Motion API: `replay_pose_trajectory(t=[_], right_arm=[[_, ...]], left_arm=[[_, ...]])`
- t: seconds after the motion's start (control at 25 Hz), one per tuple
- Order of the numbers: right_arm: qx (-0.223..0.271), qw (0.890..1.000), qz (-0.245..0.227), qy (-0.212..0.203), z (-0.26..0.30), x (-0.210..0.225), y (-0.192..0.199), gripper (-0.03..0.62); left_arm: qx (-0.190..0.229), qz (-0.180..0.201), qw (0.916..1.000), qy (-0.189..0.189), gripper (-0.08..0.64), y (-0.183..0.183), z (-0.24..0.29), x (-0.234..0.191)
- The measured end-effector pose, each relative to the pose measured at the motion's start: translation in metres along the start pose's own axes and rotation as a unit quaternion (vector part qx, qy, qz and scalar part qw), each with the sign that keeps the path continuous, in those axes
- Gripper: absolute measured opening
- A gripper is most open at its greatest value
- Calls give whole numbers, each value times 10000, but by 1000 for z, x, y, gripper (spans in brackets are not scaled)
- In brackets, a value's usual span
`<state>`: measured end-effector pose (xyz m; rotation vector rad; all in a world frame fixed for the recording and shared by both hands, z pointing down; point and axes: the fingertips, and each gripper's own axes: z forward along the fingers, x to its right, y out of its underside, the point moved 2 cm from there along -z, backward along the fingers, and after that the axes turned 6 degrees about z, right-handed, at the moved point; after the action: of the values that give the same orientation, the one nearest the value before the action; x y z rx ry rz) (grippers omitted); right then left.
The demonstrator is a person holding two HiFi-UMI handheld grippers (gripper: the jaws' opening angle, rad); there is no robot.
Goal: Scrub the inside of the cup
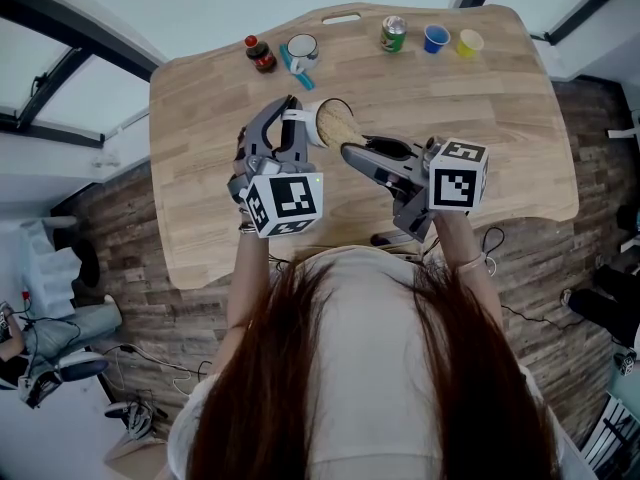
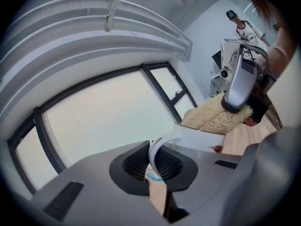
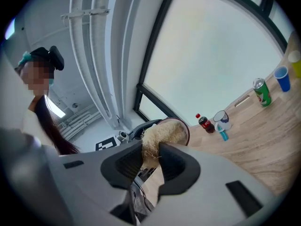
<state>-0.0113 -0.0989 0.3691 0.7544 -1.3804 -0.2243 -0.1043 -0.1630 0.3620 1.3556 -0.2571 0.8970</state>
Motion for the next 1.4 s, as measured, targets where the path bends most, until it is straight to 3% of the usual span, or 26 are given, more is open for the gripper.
replay_pose_trajectory(t=[0.24,0.48,0.84,1.0,1.16,1.28,1.4], right_arm=[[-41,9987,-432,248,3,-2,-2,109],[18,9927,-1069,558,5,-6,-3,109],[37,9659,-2373,1030,9,-11,-6,109],[116,9503,-2887,1156,9,-17,-7,109],[139,9306,-3409,1323,11,-20,-7,109],[125,9130,-3823,1418,12,-23,-6,109],[47,8884,-4312,1574,14,-24,-1,109]], left_arm=[[-233,-520,9984,19,23,8,3,-5],[-491,-1200,9915,87,23,19,6,-5],[-874,-2163,9716,384,23,34,12,1],[-925,-2762,9551,549,23,38,13,6],[-1040,-3364,9330,738,25,46,15,12],[-1072,-3920,9090,923,25,50,16,18],[-1028,-4476,8815,1098,25,52,16,22]])
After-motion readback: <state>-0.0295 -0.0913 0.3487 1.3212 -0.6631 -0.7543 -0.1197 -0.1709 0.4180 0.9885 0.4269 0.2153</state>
